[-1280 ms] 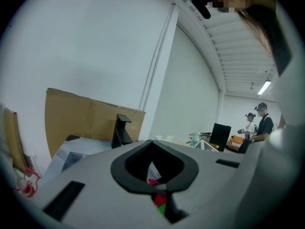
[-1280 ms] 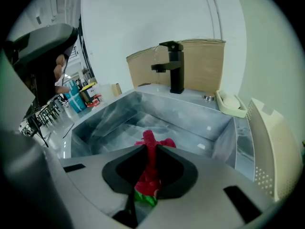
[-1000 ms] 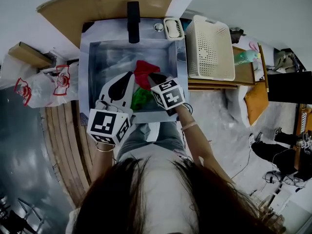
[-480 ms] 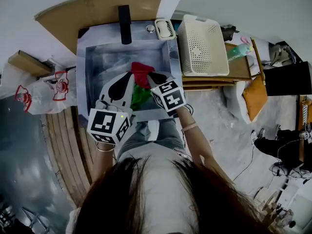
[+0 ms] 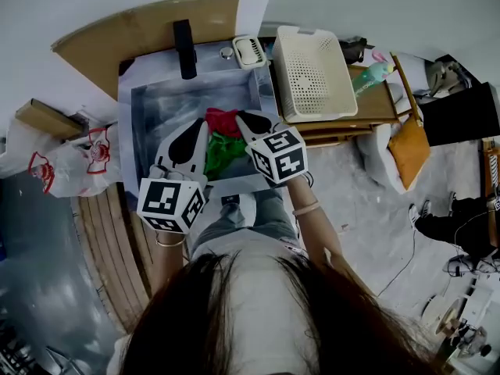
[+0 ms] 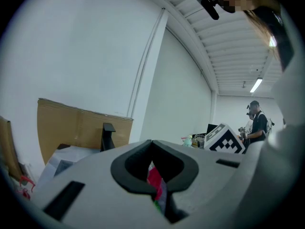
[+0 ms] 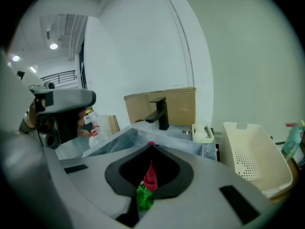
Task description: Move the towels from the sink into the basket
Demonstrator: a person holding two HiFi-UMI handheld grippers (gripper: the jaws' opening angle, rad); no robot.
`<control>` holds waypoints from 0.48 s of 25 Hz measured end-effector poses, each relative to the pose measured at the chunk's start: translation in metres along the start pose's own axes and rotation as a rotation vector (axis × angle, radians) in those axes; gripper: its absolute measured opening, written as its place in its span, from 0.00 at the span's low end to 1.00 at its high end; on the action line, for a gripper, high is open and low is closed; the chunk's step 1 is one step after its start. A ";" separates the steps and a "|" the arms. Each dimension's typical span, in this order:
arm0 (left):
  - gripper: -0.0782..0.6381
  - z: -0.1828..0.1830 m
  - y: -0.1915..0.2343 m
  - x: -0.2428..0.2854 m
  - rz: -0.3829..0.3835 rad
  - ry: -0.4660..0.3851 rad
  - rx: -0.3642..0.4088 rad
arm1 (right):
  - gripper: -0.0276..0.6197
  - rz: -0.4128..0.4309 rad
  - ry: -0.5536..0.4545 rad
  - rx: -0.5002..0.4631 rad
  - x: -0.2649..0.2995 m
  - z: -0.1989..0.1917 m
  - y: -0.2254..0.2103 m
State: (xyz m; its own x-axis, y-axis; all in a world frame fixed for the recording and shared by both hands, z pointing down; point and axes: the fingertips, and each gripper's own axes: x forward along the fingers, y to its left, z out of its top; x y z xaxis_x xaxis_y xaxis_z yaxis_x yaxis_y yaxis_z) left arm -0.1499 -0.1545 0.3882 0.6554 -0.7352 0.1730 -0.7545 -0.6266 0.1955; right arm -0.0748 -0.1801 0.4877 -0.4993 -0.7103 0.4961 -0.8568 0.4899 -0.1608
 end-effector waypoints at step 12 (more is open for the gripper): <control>0.12 0.026 -0.022 0.013 -0.004 -0.030 0.026 | 0.09 0.014 -0.191 -0.024 -0.050 0.069 -0.009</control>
State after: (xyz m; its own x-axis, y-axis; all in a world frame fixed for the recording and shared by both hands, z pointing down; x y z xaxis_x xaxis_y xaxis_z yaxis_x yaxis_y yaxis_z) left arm -0.1258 -0.1572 0.3614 0.6573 -0.7398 0.1436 -0.7528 -0.6357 0.1706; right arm -0.0511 -0.1838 0.4060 -0.5286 -0.7851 0.3229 -0.8474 0.5108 -0.1453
